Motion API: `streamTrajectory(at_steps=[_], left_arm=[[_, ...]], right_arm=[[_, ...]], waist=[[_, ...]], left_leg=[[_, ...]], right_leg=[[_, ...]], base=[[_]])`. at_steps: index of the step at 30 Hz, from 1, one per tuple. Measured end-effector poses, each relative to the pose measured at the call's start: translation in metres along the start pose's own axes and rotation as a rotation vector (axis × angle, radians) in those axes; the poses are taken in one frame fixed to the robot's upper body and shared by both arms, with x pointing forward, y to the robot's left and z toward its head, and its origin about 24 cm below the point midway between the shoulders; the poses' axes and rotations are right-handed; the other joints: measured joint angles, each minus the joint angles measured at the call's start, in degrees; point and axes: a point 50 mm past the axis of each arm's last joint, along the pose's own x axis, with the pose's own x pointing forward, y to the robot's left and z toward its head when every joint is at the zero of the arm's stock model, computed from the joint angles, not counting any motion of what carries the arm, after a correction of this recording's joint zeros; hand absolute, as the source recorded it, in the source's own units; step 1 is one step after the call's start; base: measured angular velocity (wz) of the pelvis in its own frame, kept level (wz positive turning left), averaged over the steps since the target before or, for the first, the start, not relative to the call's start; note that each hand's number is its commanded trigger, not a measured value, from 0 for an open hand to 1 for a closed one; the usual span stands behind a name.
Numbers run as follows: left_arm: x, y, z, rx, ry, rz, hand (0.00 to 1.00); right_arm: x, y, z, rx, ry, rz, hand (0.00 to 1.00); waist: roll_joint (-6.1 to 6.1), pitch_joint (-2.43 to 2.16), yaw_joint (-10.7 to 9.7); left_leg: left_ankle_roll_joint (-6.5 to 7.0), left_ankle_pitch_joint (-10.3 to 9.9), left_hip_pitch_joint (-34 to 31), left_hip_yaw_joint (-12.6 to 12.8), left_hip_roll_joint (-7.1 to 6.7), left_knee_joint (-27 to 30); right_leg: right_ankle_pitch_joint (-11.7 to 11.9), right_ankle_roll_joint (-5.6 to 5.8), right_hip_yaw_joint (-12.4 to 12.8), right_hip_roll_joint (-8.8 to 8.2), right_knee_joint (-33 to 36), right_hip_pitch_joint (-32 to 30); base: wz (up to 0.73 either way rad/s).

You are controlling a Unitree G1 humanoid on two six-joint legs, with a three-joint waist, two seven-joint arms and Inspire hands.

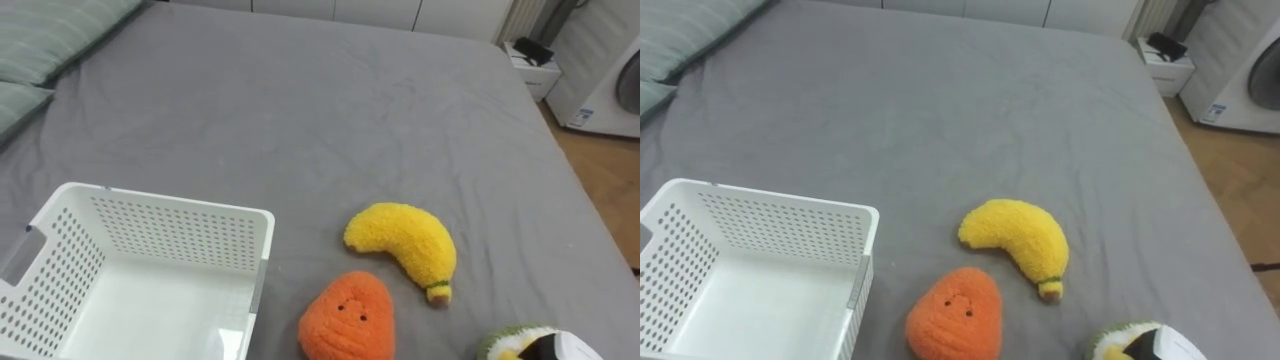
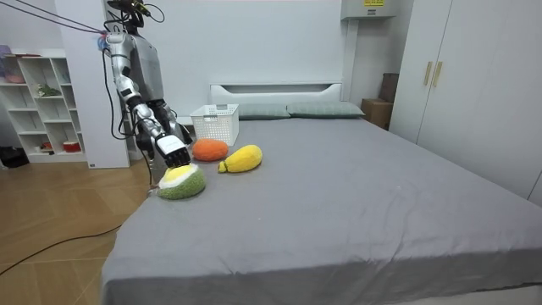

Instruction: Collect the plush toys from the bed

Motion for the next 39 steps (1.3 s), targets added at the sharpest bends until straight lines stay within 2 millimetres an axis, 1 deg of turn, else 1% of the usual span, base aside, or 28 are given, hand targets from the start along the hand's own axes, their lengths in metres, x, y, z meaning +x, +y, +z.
streamTrajectory(at_steps=[6,12,14,17,19,22,24,26,29,32,36,39], left_arm=[[0.001,0.002,-0.001,-0.001,0.002,-0.001,0.00],[0.002,0.004,0.000,-0.016,0.005,-0.015,0.00],[0.002,0.004,0.000,-0.021,0.006,-0.015,0.00],[0.002,0.006,0.001,-0.032,0.005,-0.014,0.00],[0.003,0.007,0.000,-0.042,0.008,-0.016,0.00],[0.003,0.009,0.002,-0.050,0.005,-0.011,0.00],[0.003,0.009,0.002,-0.051,0.004,-0.011,0.00],[0.003,0.009,0.002,-0.050,0.003,-0.011,0.00],[0.003,0.009,0.002,-0.050,0.002,-0.010,0.00],[0.003,0.008,0.003,-0.045,0.001,-0.011,0.00],[0.003,0.007,0.002,-0.046,0.002,-0.011,0.00],[0.003,0.006,0.003,-0.048,0.003,-0.013,0.00]], right_arm=[[0.002,-0.003,0.000,0.105,0.029,-0.002,1.00],[0.006,-0.015,0.001,0.208,0.041,-0.024,1.00],[0.007,-0.020,0.003,0.246,0.034,-0.037,1.00],[0.007,-0.025,0.008,0.261,0.004,-0.045,1.00],[0.008,-0.032,0.018,0.283,-0.052,-0.056,1.00],[0.007,-0.040,0.029,0.315,-0.110,-0.057,1.00],[0.006,-0.047,0.038,0.328,-0.158,-0.066,1.00],[0.004,-0.057,0.051,0.371,-0.222,-0.073,1.00],[0.002,-0.067,0.063,0.404,-0.289,-0.084,1.00],[-0.002,-0.076,0.074,0.415,-0.347,-0.101,1.00],[-0.005,-0.086,0.083,0.424,-0.395,-0.136,1.00],[-0.011,-0.098,0.094,0.433,-0.456,-0.175,1.00]], waist=[[-0.35,0.19,-0.1],[-0.46,0.22,-0.1],[-0.65,0.43,-0.2],[-1.00,0.41,-0.2],[-0.96,0.48,-0.3],[-0.93,0.43,-0.2],[-0.66,0.41,-0.3],[-0.45,0.41,-0.3],[-0.52,0.38,-0.2],[-0.61,0.38,0.0],[-0.62,0.36,-0.1],[-0.49,0.33,-0.1]], left_leg=[[0.00,0.0,0.0,0.1,-0.03,0.0],[0.02,0.0,-0.3,0.4,-0.06,0.0],[0.01,0.0,-0.3,0.6,-0.05,0.0],[0.02,0.0,-0.5,1.1,-0.01,-0.1],[0.02,0.0,-0.7,1.5,0.04,-0.1],[0.05,0.1,-1.0,1.6,0.06,0.0],[0.04,0.1,-1.0,1.6,0.08,0.0],[0.04,0.1,-1.0,1.6,0.11,-0.1],[0.04,0.1,-1.0,1.6,0.12,-0.1],[0.04,0.1,-1.1,1.8,0.12,-0.1],[0.05,0.1,-1.1,1.9,0.10,0.0],[0.06,0.1,-1.1,2.1,0.14,0.1]], right_leg=[[0.0,0.00,0.1,-0.05,0.1,-0.1],[0.0,0.02,0.2,-0.07,0.2,-1.1],[0.0,0.02,0.4,-0.04,0.2,-1.2],[0.0,0.02,0.8,0.00,0.3,-1.5],[0.0,0.01,1.1,0.01,0.5,-1.7],[0.0,0.01,1.2,-0.01,0.7,-2.1],[0.0,0.01,1.2,0.00,0.7,-2.1],[0.0,0.01,1.1,0.03,0.7,-2.1],[0.0,0.01,1.1,0.02,0.7,-2.1],[0.0,0.01,1.7,0.08,1.1,-2.7],[0.0,0.01,1.7,0.05,1.4,-3.0],[0.0,0.00,1.8,0.07,1.5,-3.1]], base=[[0.00],[-0.01],[-0.04],[-0.08],[-0.08],[0.00],[0.00],[0.00],[0.00],[-0.06],[-0.04],[0.00]])
